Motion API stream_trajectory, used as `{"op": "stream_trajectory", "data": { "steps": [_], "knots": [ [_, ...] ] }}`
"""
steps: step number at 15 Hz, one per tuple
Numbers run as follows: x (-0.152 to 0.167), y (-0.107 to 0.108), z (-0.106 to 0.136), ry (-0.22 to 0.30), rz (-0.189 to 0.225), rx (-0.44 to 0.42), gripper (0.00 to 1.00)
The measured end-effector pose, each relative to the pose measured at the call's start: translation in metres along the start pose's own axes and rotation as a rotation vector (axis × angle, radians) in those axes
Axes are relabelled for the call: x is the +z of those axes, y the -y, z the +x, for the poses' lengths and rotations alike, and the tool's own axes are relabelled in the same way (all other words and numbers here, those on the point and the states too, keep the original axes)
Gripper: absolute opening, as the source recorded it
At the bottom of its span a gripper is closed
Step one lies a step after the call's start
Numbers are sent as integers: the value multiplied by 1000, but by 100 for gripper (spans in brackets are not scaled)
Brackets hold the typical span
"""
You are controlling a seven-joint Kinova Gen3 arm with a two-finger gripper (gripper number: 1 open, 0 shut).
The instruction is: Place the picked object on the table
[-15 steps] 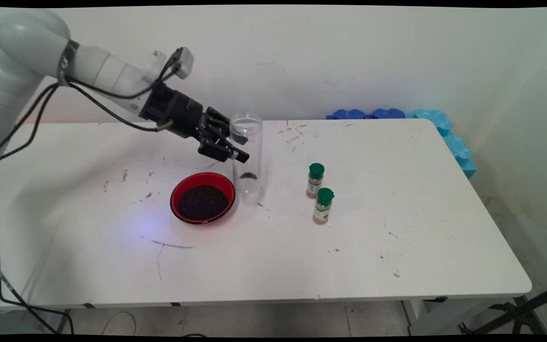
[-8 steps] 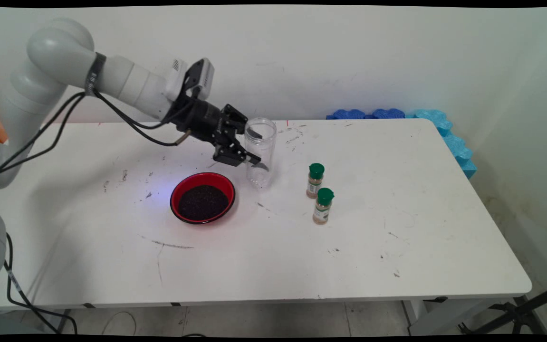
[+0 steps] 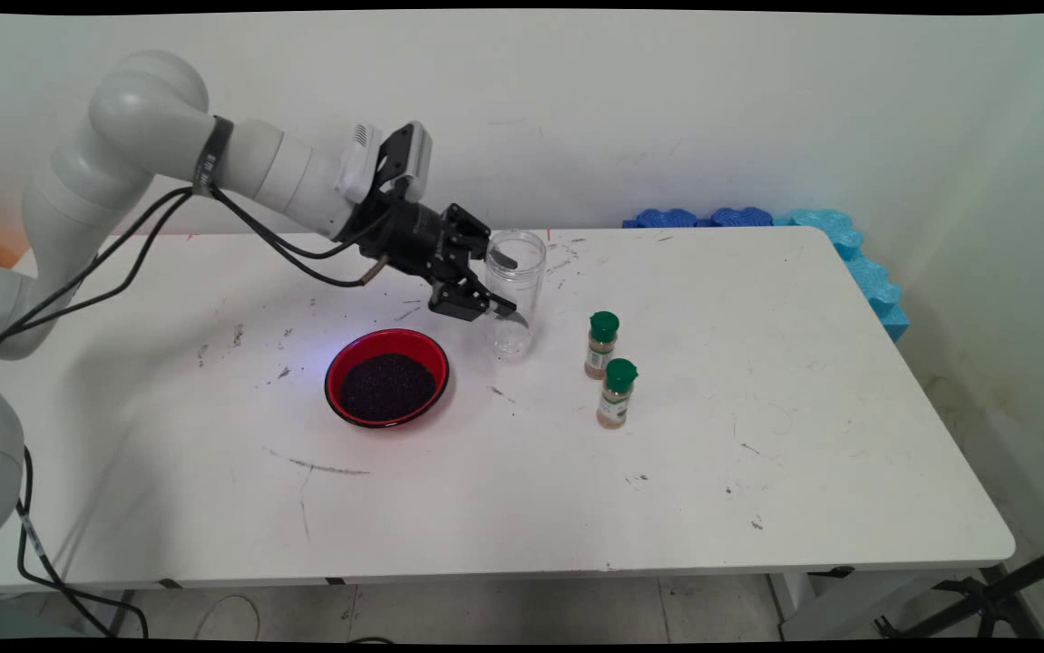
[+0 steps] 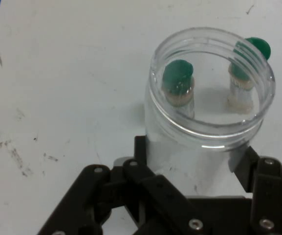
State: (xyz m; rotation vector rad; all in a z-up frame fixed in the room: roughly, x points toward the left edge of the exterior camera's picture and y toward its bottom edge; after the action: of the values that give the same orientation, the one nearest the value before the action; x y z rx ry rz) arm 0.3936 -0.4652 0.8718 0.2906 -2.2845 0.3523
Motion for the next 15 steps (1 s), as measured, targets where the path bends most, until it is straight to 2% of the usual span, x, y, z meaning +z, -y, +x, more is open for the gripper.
{"op": "stream_trajectory", "data": {
  "steps": [15],
  "knots": [
    [30, -14, -7, -33, -31, -276, 0]
  ]
}}
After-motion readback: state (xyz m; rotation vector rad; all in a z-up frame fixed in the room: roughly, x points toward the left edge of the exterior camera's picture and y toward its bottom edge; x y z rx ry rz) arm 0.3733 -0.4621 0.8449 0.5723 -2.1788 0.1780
